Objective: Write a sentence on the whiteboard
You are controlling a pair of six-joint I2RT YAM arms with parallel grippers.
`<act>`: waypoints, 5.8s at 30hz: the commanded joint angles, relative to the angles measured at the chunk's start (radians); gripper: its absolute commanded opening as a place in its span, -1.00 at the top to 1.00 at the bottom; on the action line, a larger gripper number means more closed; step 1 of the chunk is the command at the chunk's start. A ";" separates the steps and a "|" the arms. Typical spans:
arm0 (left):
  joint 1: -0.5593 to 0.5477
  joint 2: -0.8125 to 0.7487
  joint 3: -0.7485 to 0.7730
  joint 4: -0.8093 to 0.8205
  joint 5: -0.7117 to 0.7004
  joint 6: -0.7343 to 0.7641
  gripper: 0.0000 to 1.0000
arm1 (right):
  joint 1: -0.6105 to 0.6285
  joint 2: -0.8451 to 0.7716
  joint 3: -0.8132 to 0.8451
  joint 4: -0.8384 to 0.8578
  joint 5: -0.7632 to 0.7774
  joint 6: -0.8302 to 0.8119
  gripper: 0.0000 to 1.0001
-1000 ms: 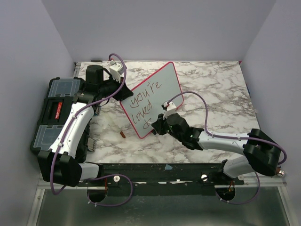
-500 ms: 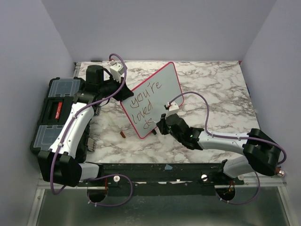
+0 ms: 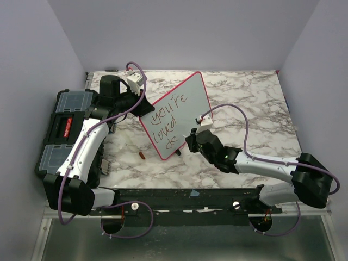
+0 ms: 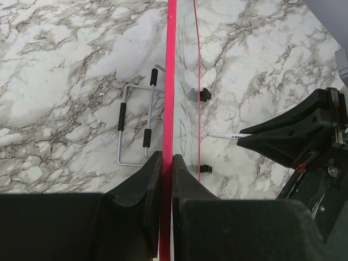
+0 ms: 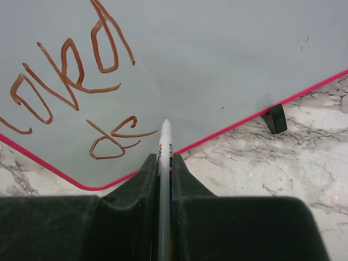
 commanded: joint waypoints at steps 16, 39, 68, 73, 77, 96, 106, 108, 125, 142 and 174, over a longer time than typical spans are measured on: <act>-0.011 0.002 0.002 -0.001 -0.030 0.049 1.00 | -0.006 0.064 0.042 0.058 -0.029 -0.020 0.99; -0.011 0.020 0.011 -0.008 -0.040 0.057 1.00 | -0.006 0.130 0.066 0.071 -0.004 -0.030 0.99; -0.011 0.020 0.012 -0.012 -0.039 0.056 1.00 | -0.014 0.110 0.099 0.033 0.025 -0.039 0.99; -0.011 0.019 0.013 -0.012 -0.040 0.056 1.00 | -0.014 0.101 0.086 0.062 -0.019 -0.040 0.99; -0.011 0.017 0.013 -0.012 -0.039 0.057 1.00 | -0.014 0.099 0.081 0.072 -0.042 -0.045 0.99; -0.011 0.017 0.016 -0.012 -0.039 0.057 1.00 | -0.014 0.100 0.044 0.102 -0.130 -0.047 0.99; -0.011 0.019 0.016 -0.011 -0.036 0.056 1.00 | -0.013 0.086 -0.003 0.082 -0.102 -0.018 0.99; -0.011 0.019 0.016 -0.011 -0.037 0.057 1.00 | -0.014 0.081 -0.011 0.078 -0.094 -0.017 0.99; -0.011 0.017 0.012 -0.012 -0.040 0.057 1.00 | -0.013 0.087 0.073 0.011 0.075 -0.057 0.99; -0.012 0.009 0.012 -0.013 -0.038 0.057 1.00 | -0.014 0.005 0.021 0.000 0.066 -0.040 0.99; -0.013 -0.003 0.010 -0.009 -0.037 0.055 1.00 | -0.018 0.129 0.122 0.045 0.096 -0.055 0.99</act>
